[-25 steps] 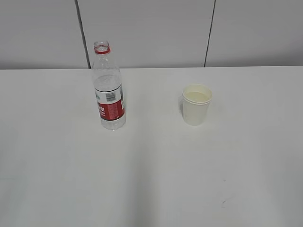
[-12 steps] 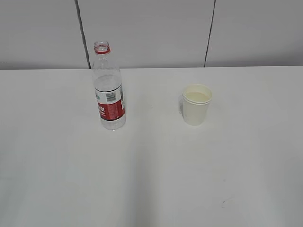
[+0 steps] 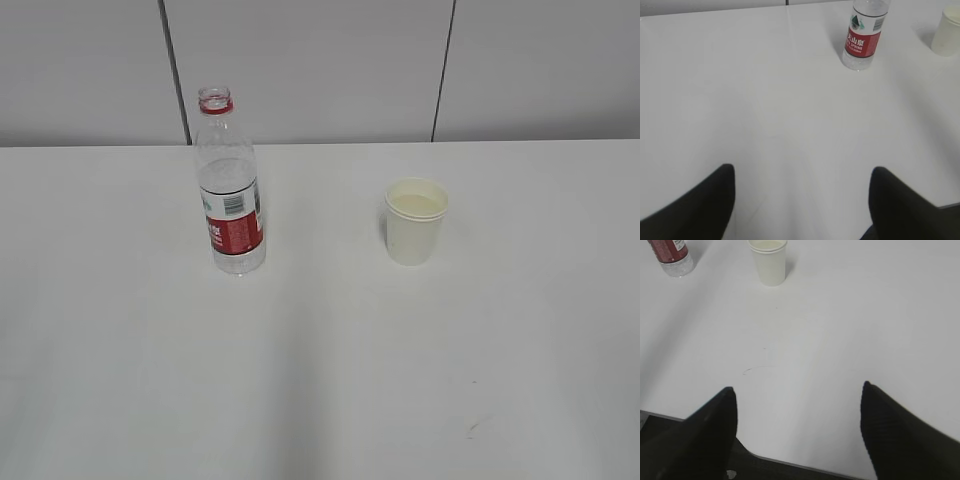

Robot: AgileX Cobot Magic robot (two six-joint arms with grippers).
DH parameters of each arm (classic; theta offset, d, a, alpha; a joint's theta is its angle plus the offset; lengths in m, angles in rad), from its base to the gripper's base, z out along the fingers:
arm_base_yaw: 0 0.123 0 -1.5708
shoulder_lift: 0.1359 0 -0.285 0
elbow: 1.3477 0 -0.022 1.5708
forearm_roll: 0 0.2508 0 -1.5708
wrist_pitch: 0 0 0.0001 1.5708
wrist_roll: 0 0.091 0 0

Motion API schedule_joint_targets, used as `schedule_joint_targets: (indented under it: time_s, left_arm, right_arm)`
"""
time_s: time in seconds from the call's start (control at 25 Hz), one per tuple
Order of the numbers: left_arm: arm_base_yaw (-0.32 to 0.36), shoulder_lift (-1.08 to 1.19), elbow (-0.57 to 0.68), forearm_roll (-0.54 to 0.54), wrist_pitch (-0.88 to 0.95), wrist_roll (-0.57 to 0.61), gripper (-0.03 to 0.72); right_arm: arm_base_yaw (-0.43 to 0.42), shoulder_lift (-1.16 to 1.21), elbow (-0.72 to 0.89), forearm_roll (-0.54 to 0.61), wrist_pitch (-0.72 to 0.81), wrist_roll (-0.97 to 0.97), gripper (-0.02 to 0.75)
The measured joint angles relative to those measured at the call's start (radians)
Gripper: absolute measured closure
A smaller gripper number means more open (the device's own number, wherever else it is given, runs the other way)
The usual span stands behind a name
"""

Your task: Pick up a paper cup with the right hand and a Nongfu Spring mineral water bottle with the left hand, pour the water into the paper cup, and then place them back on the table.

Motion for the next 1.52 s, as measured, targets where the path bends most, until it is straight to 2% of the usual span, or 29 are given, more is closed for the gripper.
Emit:
schedule_joint_targets:
  time_s: [1.52]
  left_arm:
    - [0.0, 0.0, 0.0, 0.0, 0.0, 0.0, 0.186]
  right_arm:
    - [0.0, 0.0, 0.0, 0.0, 0.001, 0.0, 0.167]
